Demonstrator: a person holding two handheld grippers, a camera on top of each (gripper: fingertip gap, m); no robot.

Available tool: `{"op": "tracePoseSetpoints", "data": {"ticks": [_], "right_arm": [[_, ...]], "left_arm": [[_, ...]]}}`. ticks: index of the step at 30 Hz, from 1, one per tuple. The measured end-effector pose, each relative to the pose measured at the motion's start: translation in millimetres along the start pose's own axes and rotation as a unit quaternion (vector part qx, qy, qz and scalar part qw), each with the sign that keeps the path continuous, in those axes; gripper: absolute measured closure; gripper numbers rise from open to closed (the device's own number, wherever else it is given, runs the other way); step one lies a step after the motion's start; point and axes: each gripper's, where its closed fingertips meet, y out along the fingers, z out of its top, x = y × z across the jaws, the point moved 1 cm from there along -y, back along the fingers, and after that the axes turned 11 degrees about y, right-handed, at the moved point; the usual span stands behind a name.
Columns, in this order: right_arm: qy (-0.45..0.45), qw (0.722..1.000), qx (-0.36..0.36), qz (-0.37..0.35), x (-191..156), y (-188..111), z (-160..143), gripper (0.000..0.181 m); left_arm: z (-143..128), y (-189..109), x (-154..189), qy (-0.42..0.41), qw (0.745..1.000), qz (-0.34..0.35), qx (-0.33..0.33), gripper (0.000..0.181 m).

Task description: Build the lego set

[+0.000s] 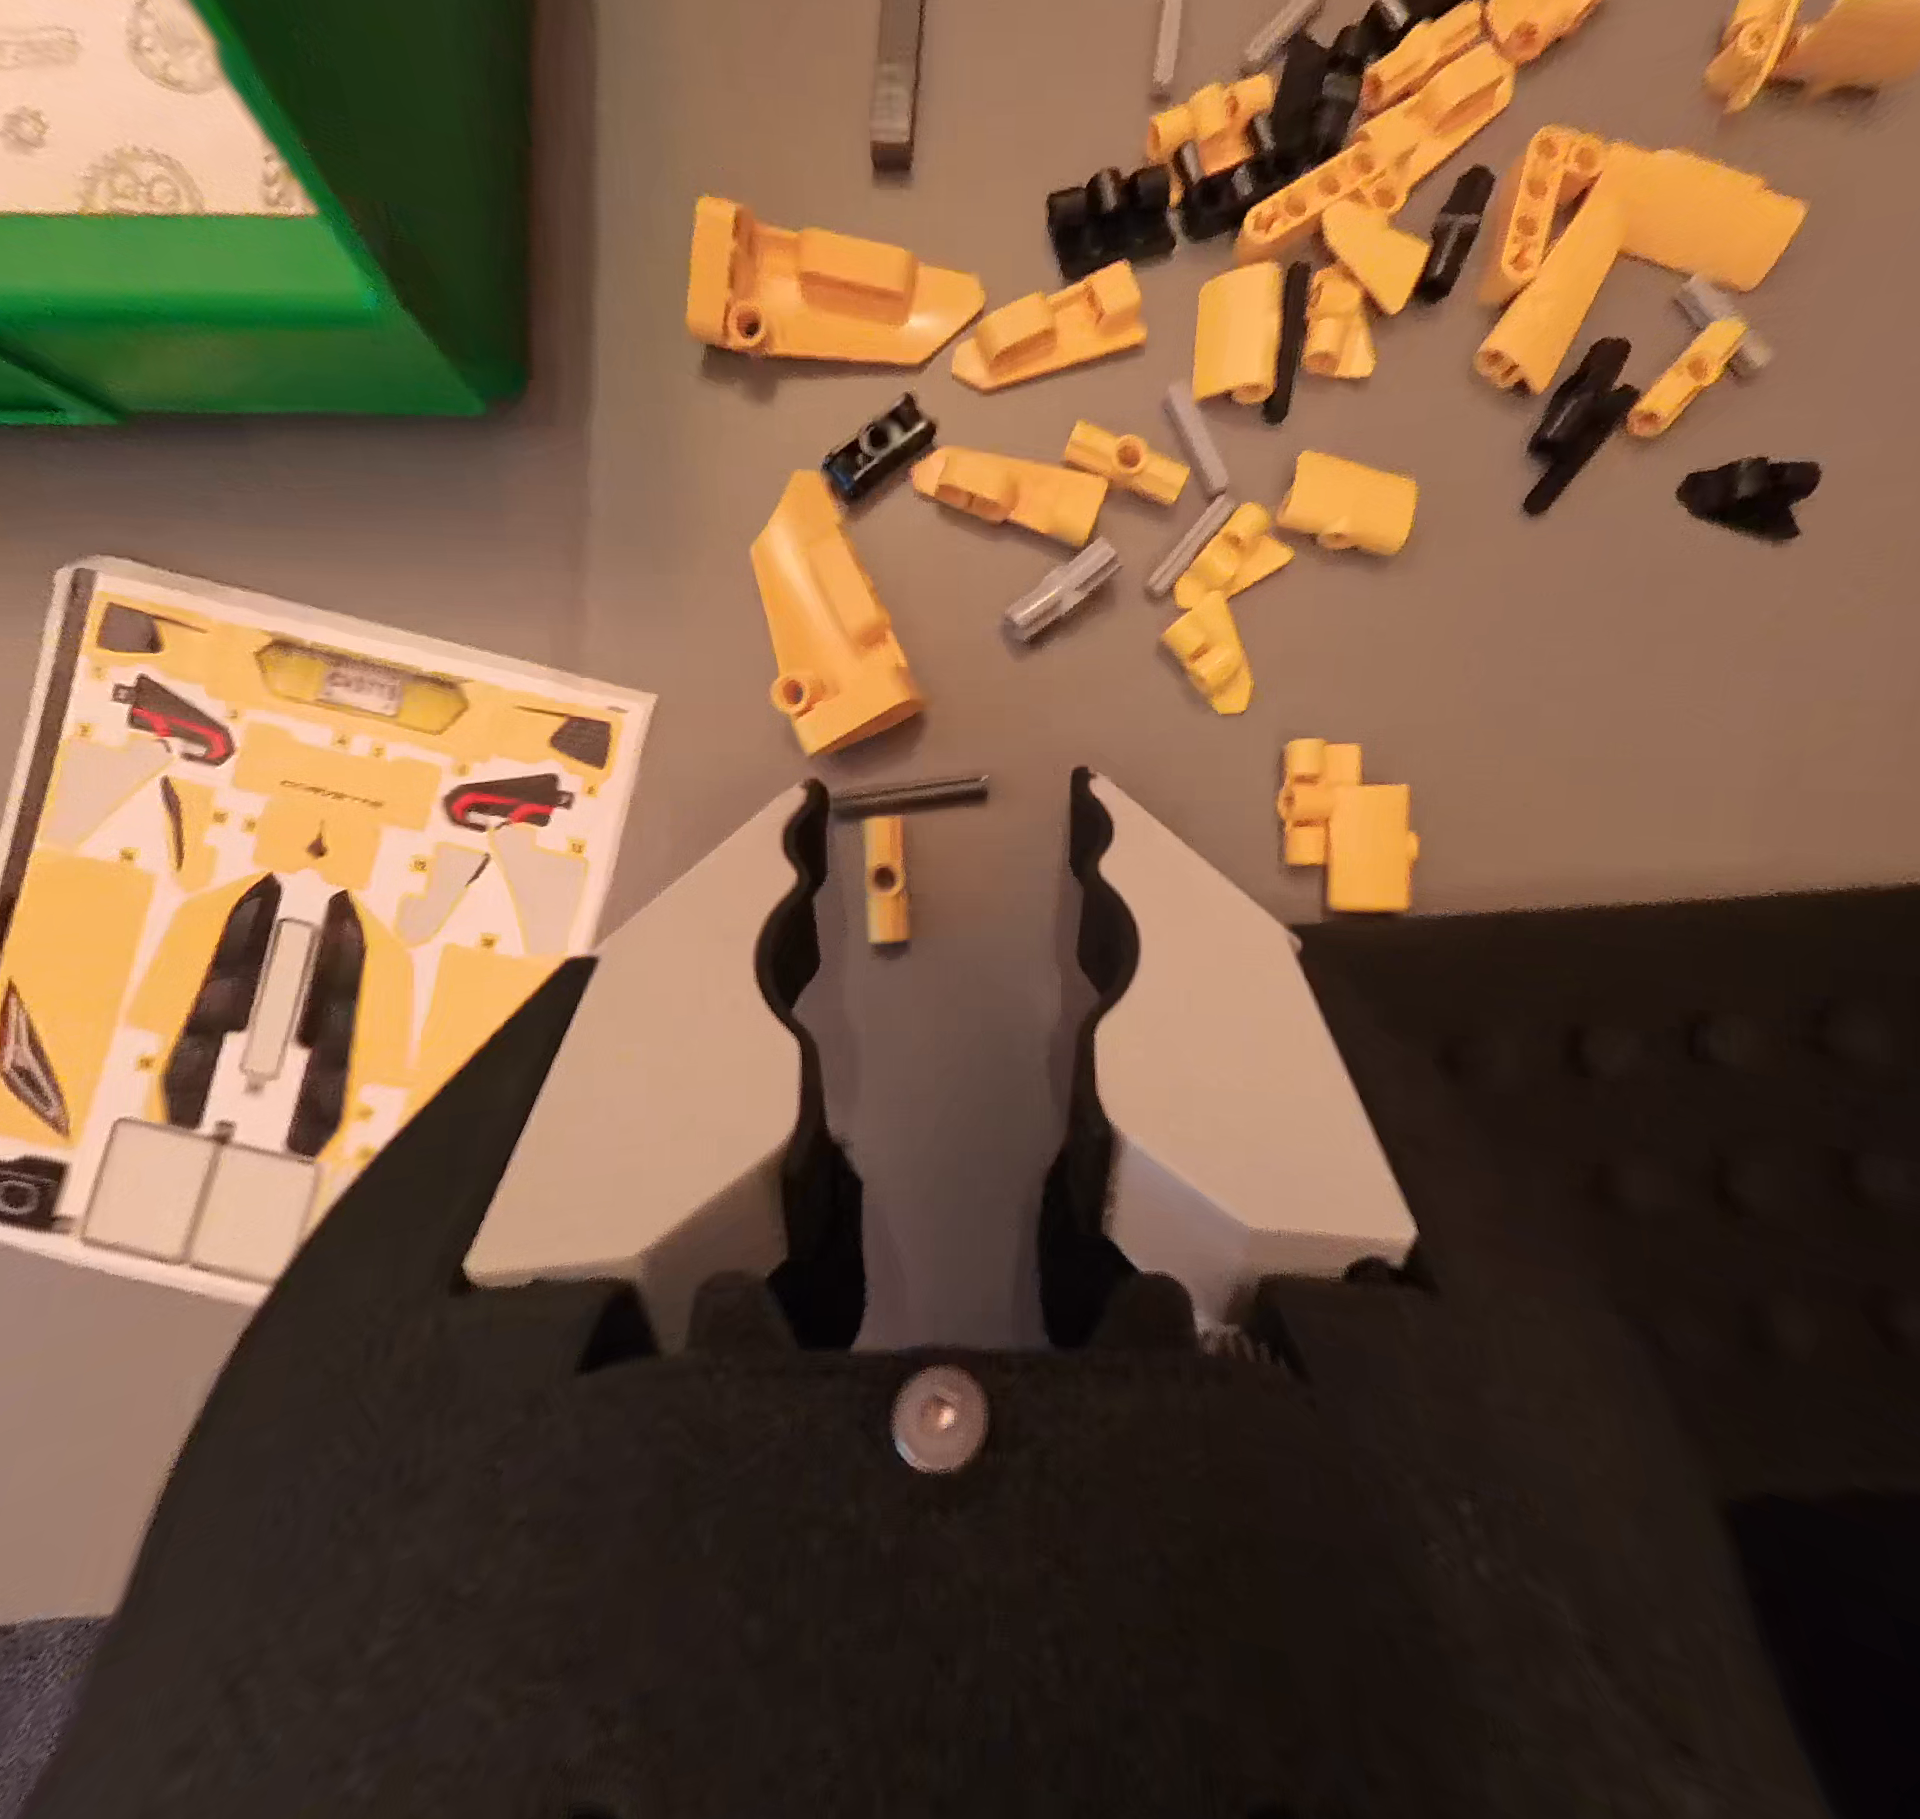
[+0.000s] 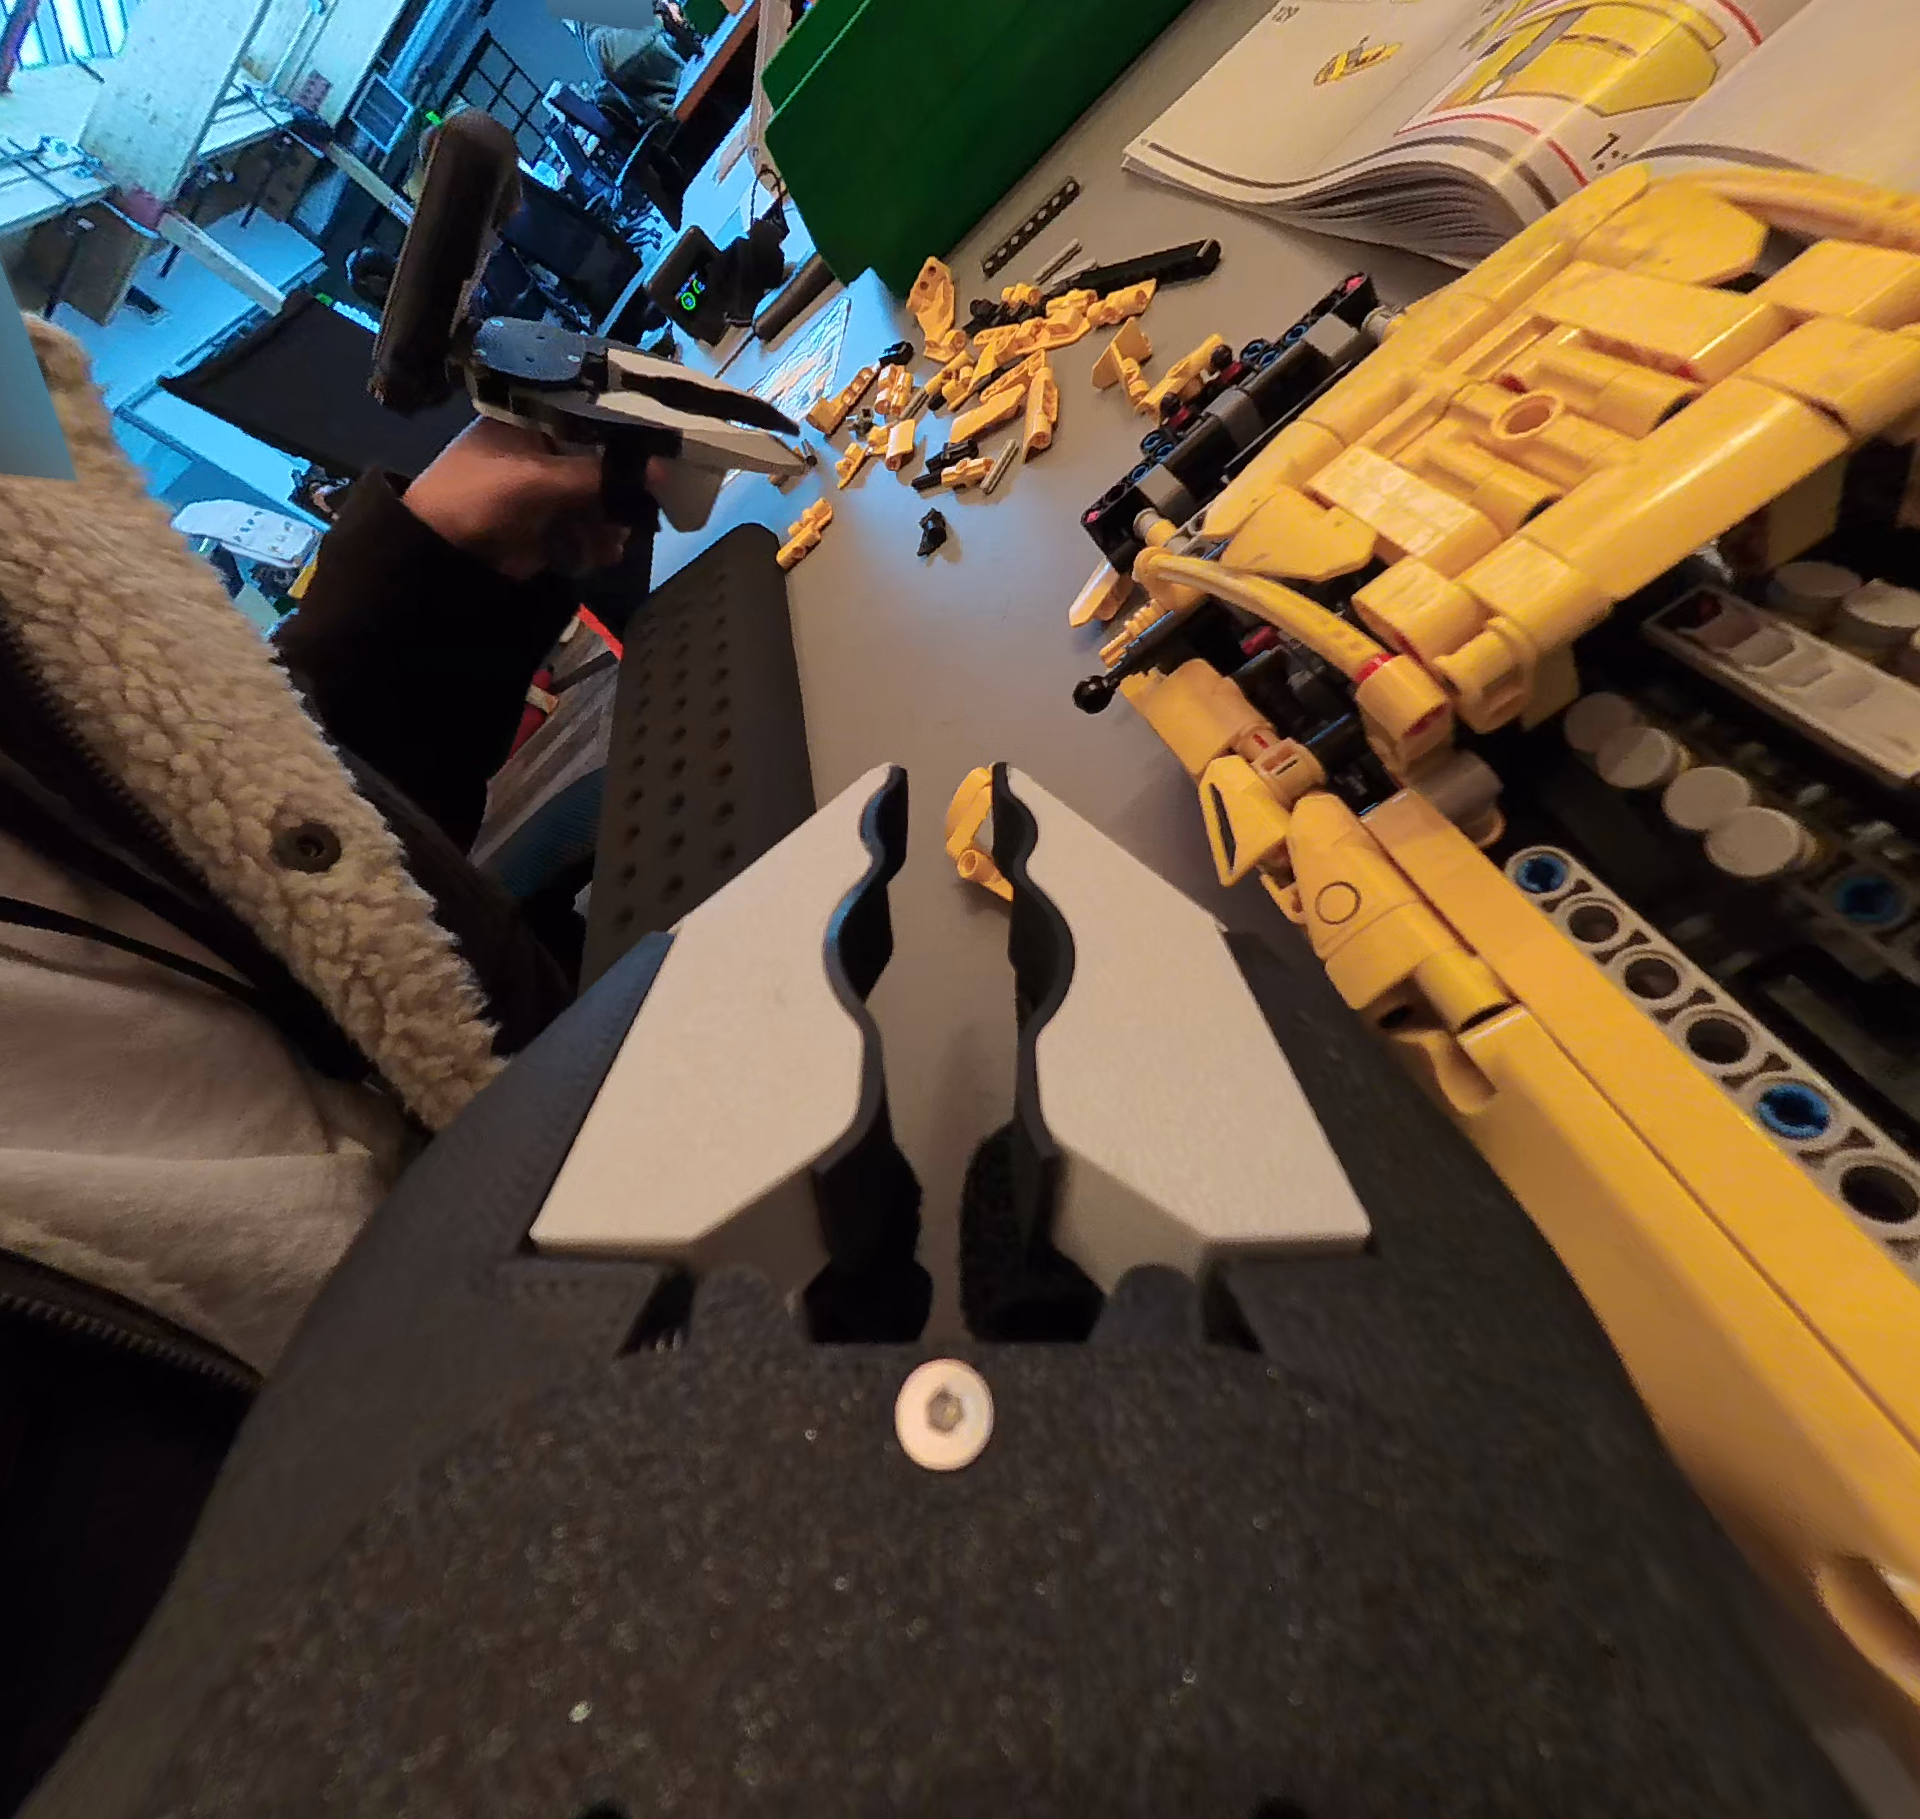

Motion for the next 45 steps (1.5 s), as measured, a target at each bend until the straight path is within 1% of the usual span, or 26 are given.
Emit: {"op": "tracePoseSetpoints", "data": {"ticks": [4, 8, 11, 13, 15, 23, 26, 29, 32, 34, 36, 37, 39, 42, 43, 45], "right_arm": [[-0.002, 1.000, -0.002, 0.003, -2, 0, -2, 0.166], [0.002, 1.000, 0.001, 0.005, -2, -1, -1, 0.166], [0.002, 1.000, -0.002, 0.008, -3, 0, -2, 0.166], [0.002, 1.000, -0.005, 0.006, -2, 1, -3, 0.165], [0.002, 1.000, -0.006, 0.006, -2, 1, -3, 0.165], [0.005, 1.000, -0.006, 0.007, -1, 1, -3, 0.165], [0.006, 1.000, -0.005, 0.008, -1, 1, -2, 0.165], [0.002, 1.000, 0.004, 0.006, -2, -1, 1, 0.166], [-0.003, 1.000, 0.027, 0.010, -5, -6, 8, 0.167], [-0.004, 0.999, 0.042, 0.005, -4, -9, 11, 0.168], [-0.011, 0.999, 0.049, -0.003, -3, -10, 13, 0.167], [-0.013, 0.999, 0.052, -0.004, -3, -11, 13, 0.167], [-0.015, 0.998, 0.060, -0.008, -3, -12, 13, 0.167], [-0.023, 0.998, 0.064, -0.012, -5, -13, 10, 0.167], [-0.027, 0.998, 0.062, -0.016, -5, -13, 9, 0.167], [-0.040, 0.997, 0.057, -0.019, -7, -12, 7, 0.167]], "left_arm": [[4, 5, -7, -0.033, 0.998, 0.055, 0.007, 0.135], [4, 5, -5, -0.039, 0.997, 0.067, 0.007, 0.135], [-1, 4, -9, -0.035, 0.996, 0.084, -0.007, 0.135], [-2, 5, -6, -0.046, 0.996, 0.070, -0.005, 0.139], [-1, 5, -2, -0.049, 0.997, 0.053, -0.002, 0.150], [-1, 5, -2, -0.031, 0.998, 0.050, -0.001, 0.150], [8, -3, -1, -0.016, 0.999, 0.048, 0.013, 0.150], [34, -20, -1, 0.009, 0.997, 0.046, 0.055, 0.150], [82, -37, 18, 0.048, 0.990, -0.012, 0.130, 0.150], [123, -46, 42, 0.092, 0.977, -0.074, 0.178, 0.150], [163, -55, 75, 0.138, 0.955, -0.151, 0.215, 0.151], [182, -57, 92, 0.165, 0.941, -0.192, 0.223, 0.150], [218, -50, 121, 0.215, 0.922, -0.234, 0.220, 0.150], [266, -24, 176, 0.269, 0.901, -0.275, 0.199, 0.151], [277, -13, 198, 0.285, 0.893, -0.294, 0.184, 0.151], [290, 9, 241, 0.352, 0.864, -0.324, 0.157, 0.151]]}}
